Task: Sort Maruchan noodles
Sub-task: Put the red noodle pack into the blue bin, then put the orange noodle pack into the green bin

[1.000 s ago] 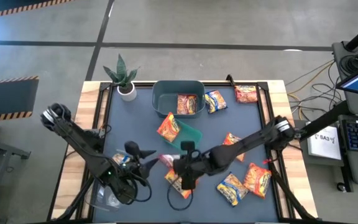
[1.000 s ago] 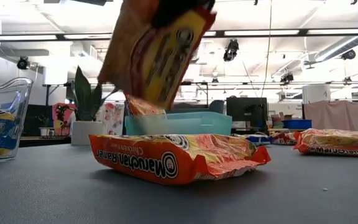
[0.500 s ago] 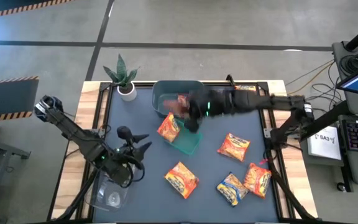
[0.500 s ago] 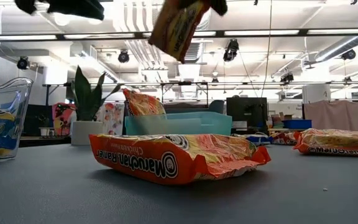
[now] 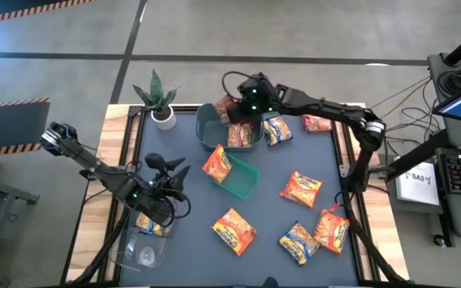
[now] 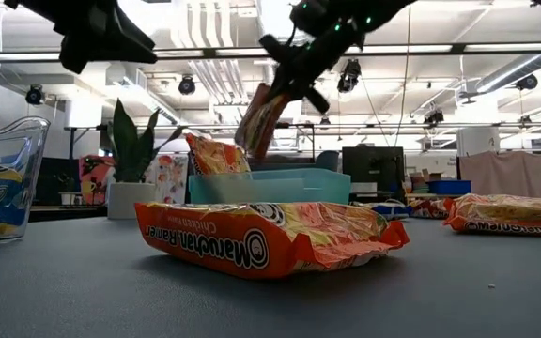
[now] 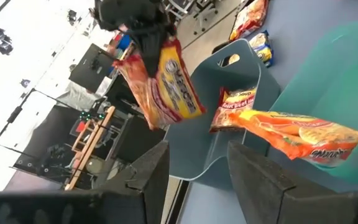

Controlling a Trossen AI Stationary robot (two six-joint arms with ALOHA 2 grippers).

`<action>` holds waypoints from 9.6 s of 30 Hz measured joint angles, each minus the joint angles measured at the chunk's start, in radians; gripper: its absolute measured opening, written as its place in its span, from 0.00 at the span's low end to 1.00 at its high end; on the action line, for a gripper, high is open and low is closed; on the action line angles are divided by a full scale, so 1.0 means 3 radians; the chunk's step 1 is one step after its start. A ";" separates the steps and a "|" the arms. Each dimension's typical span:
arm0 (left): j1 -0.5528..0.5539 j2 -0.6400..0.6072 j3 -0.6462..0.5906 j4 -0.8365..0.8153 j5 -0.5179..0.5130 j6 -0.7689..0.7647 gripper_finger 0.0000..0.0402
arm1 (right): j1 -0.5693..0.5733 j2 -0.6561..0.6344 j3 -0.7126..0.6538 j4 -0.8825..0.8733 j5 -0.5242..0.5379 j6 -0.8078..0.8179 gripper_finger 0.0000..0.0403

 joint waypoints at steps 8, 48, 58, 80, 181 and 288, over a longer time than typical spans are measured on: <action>-0.0021 -0.0145 -0.0054 0.0008 0.0012 -0.0134 0.36 | 0.0036 0.0233 -0.0010 0.0402 0.0027 0.0435 0.04; -0.0092 -0.0156 -0.0053 0.0007 0.0118 -0.0261 0.36 | 0.0182 0.0447 -0.0031 -0.0019 0.0515 0.0365 0.35; -0.0091 -0.0156 -0.0058 0.0007 0.0154 -0.0293 0.36 | 0.0384 0.0207 0.0004 -0.0201 0.0299 0.0067 0.18; -0.0091 -0.0154 -0.0006 0.0205 0.0393 -0.0293 0.36 | 0.1588 -0.0844 -0.1127 -0.0293 0.1237 0.0081 0.02; -0.0161 0.2263 0.0492 0.1755 0.2326 -0.1182 0.20 | 0.3193 0.0015 -0.1584 0.0318 0.0619 0.3018 0.74; -0.0507 0.2050 0.0540 0.1531 0.1522 -0.1171 0.20 | 0.2845 0.0336 -0.2291 0.2744 0.0546 0.2163 0.37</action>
